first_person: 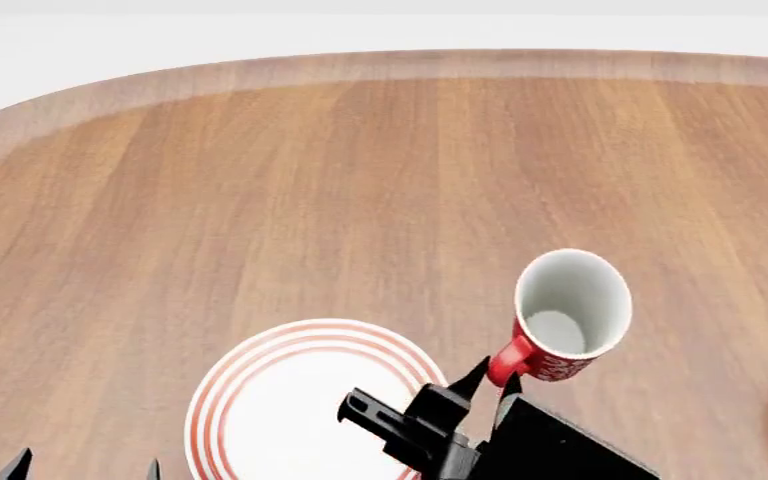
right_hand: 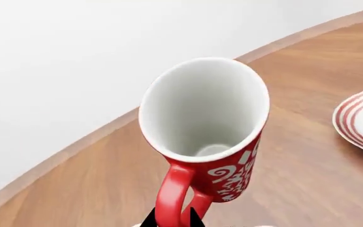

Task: Put the red mug on the left plate.

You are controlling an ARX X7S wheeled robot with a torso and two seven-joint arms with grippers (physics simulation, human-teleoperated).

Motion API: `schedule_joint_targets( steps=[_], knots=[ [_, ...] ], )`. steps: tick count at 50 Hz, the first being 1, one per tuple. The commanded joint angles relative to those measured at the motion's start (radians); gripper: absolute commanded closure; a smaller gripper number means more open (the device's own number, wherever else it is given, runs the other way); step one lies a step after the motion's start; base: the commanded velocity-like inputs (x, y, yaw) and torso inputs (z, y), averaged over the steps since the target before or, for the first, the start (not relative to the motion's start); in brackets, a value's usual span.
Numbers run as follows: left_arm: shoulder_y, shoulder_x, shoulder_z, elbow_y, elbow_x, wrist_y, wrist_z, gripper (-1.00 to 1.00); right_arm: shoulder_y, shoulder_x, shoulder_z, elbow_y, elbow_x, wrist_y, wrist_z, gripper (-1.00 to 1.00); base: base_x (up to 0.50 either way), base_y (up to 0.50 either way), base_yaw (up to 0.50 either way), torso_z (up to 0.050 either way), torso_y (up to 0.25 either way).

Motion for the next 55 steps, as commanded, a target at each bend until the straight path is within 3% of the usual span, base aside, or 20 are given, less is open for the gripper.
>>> schedule_joint_targets(
  steps=[1, 10, 27, 51, 55],
  knots=[
    [0.001, -0.004, 0.002, 0.004, -0.002, 0.002, -0.005, -1.0, 0.008, 0.015, -0.116, 0.018, 0.002, -0.036, -0.222, 1.0, 0.0, 0.0, 0.0, 0.0, 0.0],
    [-0.005, -0.004, 0.008, -0.006, -0.002, 0.004, -0.007, -1.0, 0.074, 0.032, -0.148, 0.159, 0.098, 0.024, -0.398, 1.0, 0.0, 0.0, 0.0, 0.0, 0.0],
    [-0.007, -0.009, 0.012, -0.005, -0.008, 0.003, -0.012, -1.0, 0.129, 0.029, -0.161, 0.309, 0.12, 0.006, -0.552, 1.0, 0.0, 0.0, 0.0, 0.0, 0.0],
    [-0.002, -0.017, 0.015, 0.004, -0.015, 0.005, -0.021, -1.0, 0.155, -0.052, -0.192, 0.552, 0.122, -0.035, -0.686, 1.0, 0.0, 0.0, 0.0, 0.0, 0.0],
    [-0.001, -0.019, 0.016, 0.007, -0.016, 0.005, -0.023, -1.0, 0.135, -0.018, -0.197, 0.422, 0.134, -0.022, -0.655, 1.0, 0.0, 0.0, 0.0, 0.0, 0.0]
  ],
)
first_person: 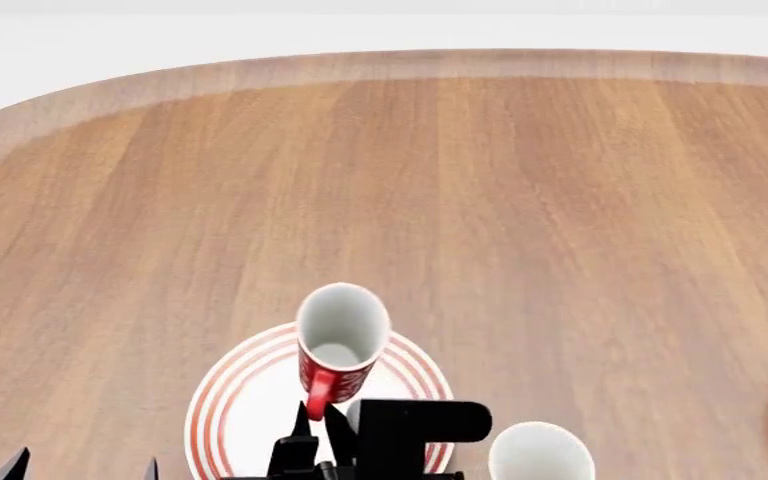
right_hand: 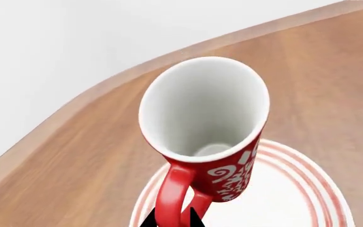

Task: Put the red mug on the left plate.

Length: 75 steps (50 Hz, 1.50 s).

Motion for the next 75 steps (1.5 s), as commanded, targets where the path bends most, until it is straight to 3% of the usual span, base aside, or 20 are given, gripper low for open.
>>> schedule_joint_targets(
  steps=[1, 7, 17, 39, 42, 50, 55, 60, 75],
  knots=[
    [0.002, -0.004, 0.002, 0.005, -0.003, 0.001, -0.005, -1.0, -0.002, 0.003, -0.009, -0.037, -0.001, 0.008, -0.007, 1.0, 0.0, 0.0, 0.0, 0.0, 0.0],
    [0.002, -0.005, 0.004, 0.005, -0.004, 0.001, -0.006, -1.0, -0.002, 0.004, -0.011, -0.036, 0.001, 0.007, -0.007, 1.0, 0.0, 0.0, 0.0, 0.0, 0.0],
    [-0.001, -0.007, 0.007, 0.002, -0.006, 0.002, -0.009, -1.0, 0.069, -0.072, -0.001, 0.224, -0.004, -0.054, -0.133, 1.0, 0.0, 0.0, 0.0, 0.0, 0.001],
    [-0.003, -0.013, 0.009, -0.001, -0.013, 0.005, -0.014, -1.0, 0.125, -0.167, -0.043, 0.516, -0.023, -0.159, -0.225, 1.0, 0.0, 0.0, 0.0, 0.0, 0.0],
    [-0.004, -0.013, 0.011, -0.001, -0.012, 0.005, -0.016, -1.0, 0.156, -0.173, -0.101, 0.579, 0.028, -0.205, -0.227, 1.0, 0.0, 0.0, 0.0, 0.0, 0.003],
    [-0.007, -0.015, 0.013, -0.004, -0.016, 0.005, -0.016, -1.0, 0.292, -0.174, -0.577, 0.775, 0.46, -0.438, -0.208, 1.0, 0.0, 0.0, 0.0, 0.0, 0.0],
    [-0.006, -0.016, 0.014, -0.002, -0.017, 0.004, -0.018, -1.0, 0.325, -0.174, -0.768, 0.806, 0.644, -0.507, -0.224, 1.0, 0.0, 0.0, 0.0, 0.0, 0.0],
    [-0.006, -0.017, 0.015, 0.0, -0.017, 0.004, -0.02, -1.0, 0.336, -0.174, -0.832, 0.817, 0.693, -0.531, -0.221, 1.0, 0.0, 0.0, 0.0, 0.0, 0.0],
    [-0.006, -0.02, 0.02, 0.0, -0.02, 0.005, -0.024, -1.0, 0.345, -0.174, -0.847, 0.852, 0.74, -0.526, -0.231, 1.0, 0.0, 0.0, 0.0, 0.0, 0.001]
  ],
)
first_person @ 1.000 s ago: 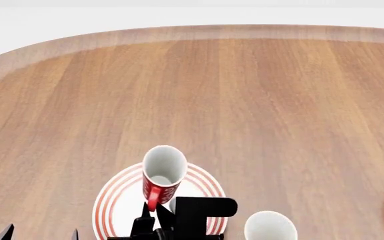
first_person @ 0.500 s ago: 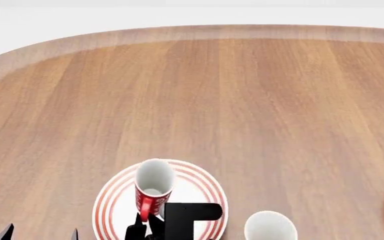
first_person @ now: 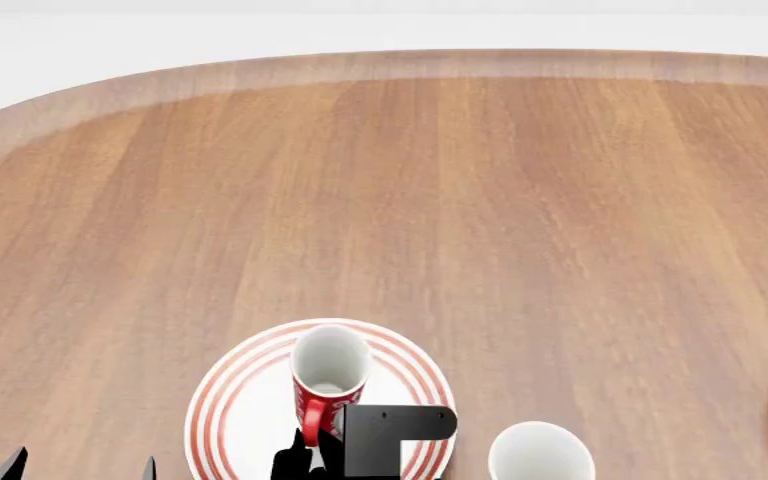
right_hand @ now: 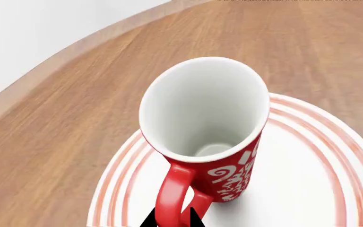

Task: Put the red mug on the left plate.

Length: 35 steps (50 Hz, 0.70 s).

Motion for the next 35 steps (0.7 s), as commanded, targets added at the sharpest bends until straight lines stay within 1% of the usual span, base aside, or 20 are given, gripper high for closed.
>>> schedule_joint_targets(
  steps=[1, 19, 20, 35],
  knots=[
    [0.0, -0.002, 0.003, 0.001, -0.002, 0.0, -0.003, -1.0, 0.023, -0.002, -0.064, 0.038, 0.059, -0.021, -0.009, 1.0, 0.0, 0.0, 0.0, 0.0, 0.0],
    [-0.004, -0.006, 0.008, -0.002, -0.006, 0.001, -0.006, -1.0, 0.025, -0.002, -0.068, 0.064, 0.089, 0.016, -0.024, 1.0, 0.0, 0.0, 0.0, 0.0, 0.0],
    [-0.004, -0.006, 0.008, -0.001, -0.006, 0.002, -0.006, -1.0, 0.029, -0.002, -0.065, 0.064, 0.102, 0.024, -0.03, -1.0, 0.0, 0.0, 0.0, 0.0, 0.0],
    [-0.001, -0.011, 0.012, 0.007, -0.008, 0.0, -0.012, -1.0, 0.029, -0.002, -0.07, 0.052, 0.102, 0.007, -0.039, -1.0, 0.0, 0.0, 0.0, 0.0, 0.0]
  ],
)
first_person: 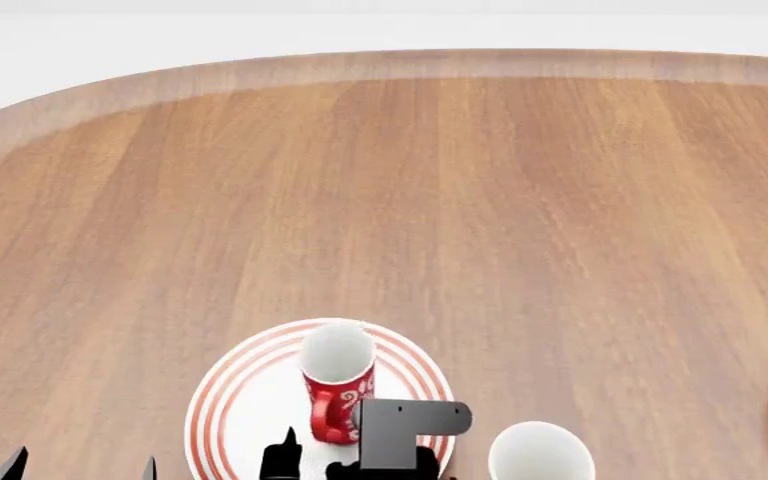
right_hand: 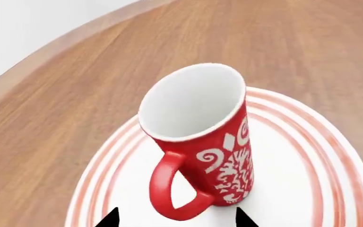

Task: Put the red mug on the left plate.

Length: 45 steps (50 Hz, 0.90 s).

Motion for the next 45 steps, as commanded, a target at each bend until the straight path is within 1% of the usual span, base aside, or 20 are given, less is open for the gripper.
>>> schedule_joint_targets(
  steps=[1, 11, 13, 17, 26, 36, 39, 45],
  knots=[
    [0.004, -0.005, 0.003, 0.013, -0.001, -0.004, -0.006, -1.0, -0.001, 0.0, -0.002, -0.008, -0.004, -0.018, -0.007, -1.0, 0.0, 0.0, 0.0, 0.0, 0.0],
    [0.039, -0.027, 0.009, 0.115, 0.022, -0.032, -0.034, -1.0, -0.037, 0.0, 0.003, -0.064, -0.068, -0.156, 0.003, -1.0, 0.0, 0.0, 0.0, 0.0, 0.0],
    [0.047, -0.031, 0.011, 0.135, 0.027, -0.037, -0.039, -1.0, -0.044, 0.037, -0.007, -0.14, -0.093, -0.188, 0.046, -1.0, 0.0, 0.0, 0.0, 0.0, 0.0],
    [0.057, -0.038, 0.013, 0.164, 0.034, -0.043, -0.046, -1.0, -0.051, 0.143, -0.034, -0.357, -0.161, -0.246, 0.16, -1.0, 0.0, 0.0, 0.0, 0.0, 0.0],
    [0.076, -0.051, 0.015, 0.218, 0.046, -0.056, -0.062, -1.0, -0.072, 0.282, -0.065, -0.601, -0.288, -0.345, 0.311, -1.0, 0.0, 0.0, 0.0, 0.0, 0.0],
    [0.098, -0.066, 0.018, 0.28, 0.059, -0.07, -0.075, -1.0, -0.085, 0.366, -0.073, -0.739, -0.385, -0.405, 0.403, -1.0, 0.0, 0.0, 0.0, 0.0, 0.0],
    [0.107, -0.072, 0.019, 0.305, 0.067, -0.073, -0.081, -1.0, -0.095, 0.409, -0.078, -0.817, -0.442, -0.436, 0.449, -1.0, 0.0, 0.0, 0.0, 0.0, 0.0],
    [0.119, -0.08, 0.024, 0.339, 0.08, -0.08, -0.089, -1.0, -0.108, 0.455, -0.079, -0.903, -0.513, -0.466, 0.503, -1.0, 0.0, 0.0, 0.0, 0.0, 0.0]
  ],
)
